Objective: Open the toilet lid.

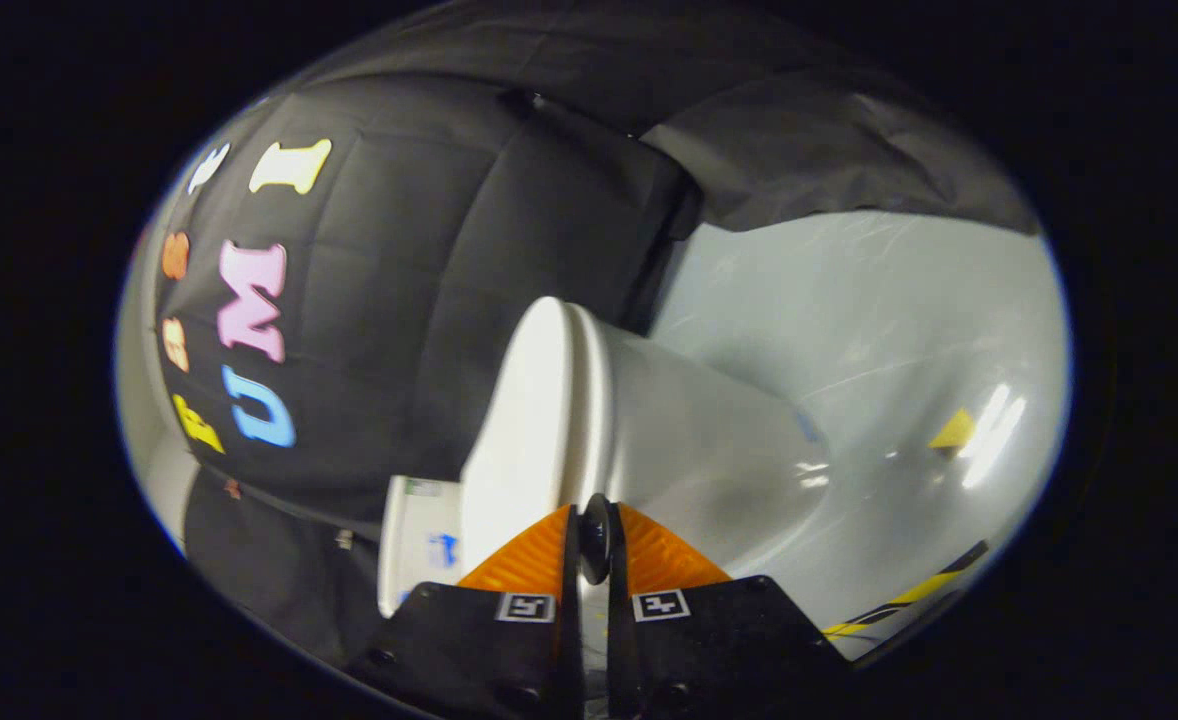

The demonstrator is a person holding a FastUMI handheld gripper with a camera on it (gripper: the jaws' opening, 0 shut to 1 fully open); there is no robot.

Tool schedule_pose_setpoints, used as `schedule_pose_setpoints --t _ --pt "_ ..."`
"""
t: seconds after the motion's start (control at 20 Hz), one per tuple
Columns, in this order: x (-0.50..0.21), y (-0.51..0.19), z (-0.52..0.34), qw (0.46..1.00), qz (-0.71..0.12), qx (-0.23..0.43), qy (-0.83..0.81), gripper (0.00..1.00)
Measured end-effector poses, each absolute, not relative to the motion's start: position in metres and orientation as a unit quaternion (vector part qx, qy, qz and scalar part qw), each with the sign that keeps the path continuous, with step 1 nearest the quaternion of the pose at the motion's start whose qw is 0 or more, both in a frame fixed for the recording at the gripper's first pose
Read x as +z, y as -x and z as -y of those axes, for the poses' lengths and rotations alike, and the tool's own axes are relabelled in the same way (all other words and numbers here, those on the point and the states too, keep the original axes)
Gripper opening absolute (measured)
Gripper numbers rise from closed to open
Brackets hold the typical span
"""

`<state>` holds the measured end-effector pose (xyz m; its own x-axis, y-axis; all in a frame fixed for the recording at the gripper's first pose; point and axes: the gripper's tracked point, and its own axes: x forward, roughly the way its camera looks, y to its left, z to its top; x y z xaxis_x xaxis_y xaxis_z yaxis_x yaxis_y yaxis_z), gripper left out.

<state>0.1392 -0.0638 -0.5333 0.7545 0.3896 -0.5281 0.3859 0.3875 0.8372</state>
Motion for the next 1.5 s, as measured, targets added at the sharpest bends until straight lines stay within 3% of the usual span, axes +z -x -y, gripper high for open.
schedule_pose_setpoints --t 0.2,0.7,1.2,1.5 --pt "-0.526 -0.152 0.059 0.783 -0.363 0.006 -0.505 0.09" --pt "-0.423 -0.171 0.037 0.850 -0.348 0.006 -0.395 0.09" --pt "-0.304 -0.181 -0.042 0.906 -0.314 0.027 -0.284 0.08" --pt "-0.266 -0.183 -0.087 0.931 -0.298 0.003 -0.209 0.08"
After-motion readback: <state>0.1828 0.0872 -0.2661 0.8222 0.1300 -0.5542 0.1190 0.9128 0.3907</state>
